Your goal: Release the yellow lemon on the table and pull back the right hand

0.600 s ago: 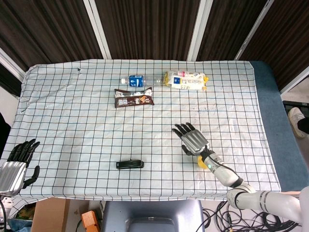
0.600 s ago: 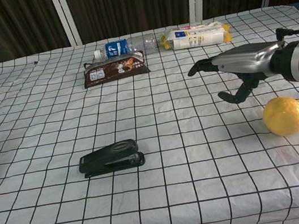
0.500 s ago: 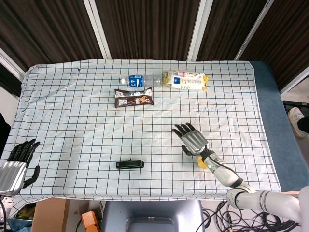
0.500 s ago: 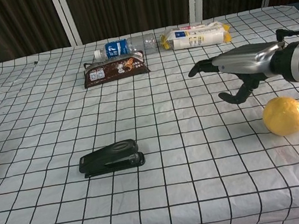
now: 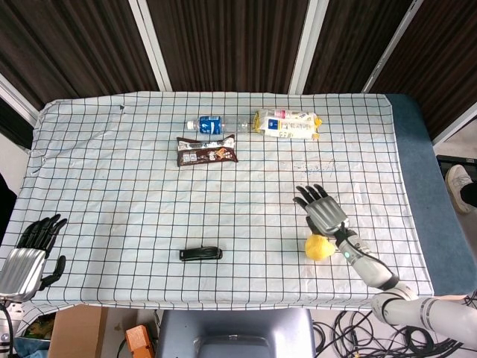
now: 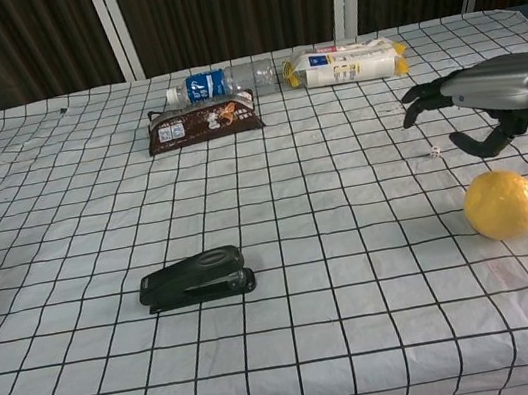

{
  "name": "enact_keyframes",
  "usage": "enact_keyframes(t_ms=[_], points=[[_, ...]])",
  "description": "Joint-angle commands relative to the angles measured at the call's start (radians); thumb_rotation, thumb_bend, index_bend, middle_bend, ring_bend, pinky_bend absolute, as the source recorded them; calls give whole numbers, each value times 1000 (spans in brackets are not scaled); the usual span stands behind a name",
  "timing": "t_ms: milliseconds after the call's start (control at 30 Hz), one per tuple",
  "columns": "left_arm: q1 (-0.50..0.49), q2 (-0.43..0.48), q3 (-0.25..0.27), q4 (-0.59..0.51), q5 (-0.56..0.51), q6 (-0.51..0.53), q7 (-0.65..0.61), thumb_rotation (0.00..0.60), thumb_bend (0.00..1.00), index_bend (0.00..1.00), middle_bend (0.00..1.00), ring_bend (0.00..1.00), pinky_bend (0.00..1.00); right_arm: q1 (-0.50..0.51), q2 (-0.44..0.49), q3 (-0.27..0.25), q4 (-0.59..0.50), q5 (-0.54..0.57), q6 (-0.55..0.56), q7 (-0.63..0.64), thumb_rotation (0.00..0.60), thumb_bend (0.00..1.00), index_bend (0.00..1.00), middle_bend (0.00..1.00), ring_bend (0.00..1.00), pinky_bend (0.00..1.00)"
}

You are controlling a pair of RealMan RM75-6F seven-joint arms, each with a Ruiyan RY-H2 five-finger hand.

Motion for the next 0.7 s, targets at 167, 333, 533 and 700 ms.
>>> enact_keyframes(t_ms=[167,333,533,700], points=[[-2,-3,0,0,-6,-6,8,600,525,0,22,26,97,-25,-7,-26,103,-25,-6,63,600,679,183,0,0,0],[-2,-4,-1,-1,-8,-7,10,600,524,0,22,27,98,-22,-39,-31,161,-35,-20,75,600,678,178,0,0,0],[-3,-3,-1,1,-12,-9,6,600,524,0,22,26,98,-21,-60,-30,195,-36,-32,84,600,678,178,0,0,0],[-2,-1,-1,1,-12,-7,4,600,524,0,22,27,97,-16,-72,-28,205,-39,-45,92,600,678,167,0,0,0]])
